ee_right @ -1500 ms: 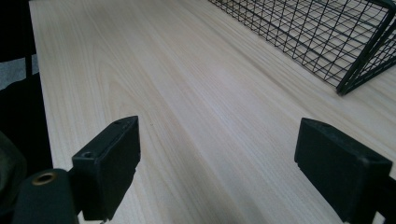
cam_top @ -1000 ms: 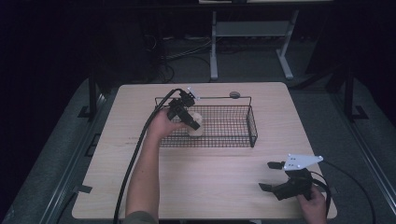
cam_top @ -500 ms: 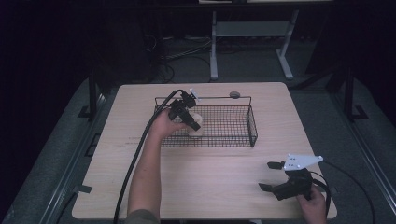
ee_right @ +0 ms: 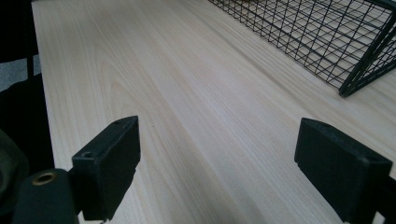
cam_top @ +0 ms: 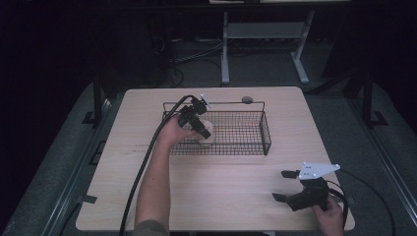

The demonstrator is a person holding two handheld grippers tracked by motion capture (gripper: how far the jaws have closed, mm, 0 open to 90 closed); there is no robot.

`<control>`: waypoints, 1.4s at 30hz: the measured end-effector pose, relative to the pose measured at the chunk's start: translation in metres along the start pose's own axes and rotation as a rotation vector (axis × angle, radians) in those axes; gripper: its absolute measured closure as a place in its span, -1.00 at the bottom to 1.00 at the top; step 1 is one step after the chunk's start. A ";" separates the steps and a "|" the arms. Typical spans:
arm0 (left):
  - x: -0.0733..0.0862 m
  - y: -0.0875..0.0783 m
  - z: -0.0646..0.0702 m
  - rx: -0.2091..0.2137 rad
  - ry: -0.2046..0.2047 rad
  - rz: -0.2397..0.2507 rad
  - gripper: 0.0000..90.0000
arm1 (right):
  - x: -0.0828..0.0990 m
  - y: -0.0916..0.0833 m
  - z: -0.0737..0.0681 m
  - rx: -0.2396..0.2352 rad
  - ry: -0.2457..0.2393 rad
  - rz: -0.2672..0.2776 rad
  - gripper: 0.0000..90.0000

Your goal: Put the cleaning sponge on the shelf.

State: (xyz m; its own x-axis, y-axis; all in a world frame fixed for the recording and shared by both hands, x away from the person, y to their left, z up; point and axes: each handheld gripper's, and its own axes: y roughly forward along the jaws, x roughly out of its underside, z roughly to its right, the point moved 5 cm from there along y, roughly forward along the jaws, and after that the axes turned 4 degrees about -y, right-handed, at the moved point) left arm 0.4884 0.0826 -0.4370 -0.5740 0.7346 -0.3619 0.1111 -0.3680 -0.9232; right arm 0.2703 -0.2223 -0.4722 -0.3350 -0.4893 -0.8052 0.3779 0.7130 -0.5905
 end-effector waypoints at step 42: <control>0.010 -0.036 0.007 -0.023 0.008 0.064 -0.52 | -0.001 0.001 -0.002 -0.001 -0.002 -0.003 -0.69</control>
State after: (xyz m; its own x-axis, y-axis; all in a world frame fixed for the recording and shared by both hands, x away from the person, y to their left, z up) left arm 0.4731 0.0996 -0.4072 -0.5587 0.7142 -0.4216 0.1667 -0.4013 -0.9006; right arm 0.2697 -0.2197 -0.4718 -0.3344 -0.4926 -0.8035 0.3761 0.7119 -0.5930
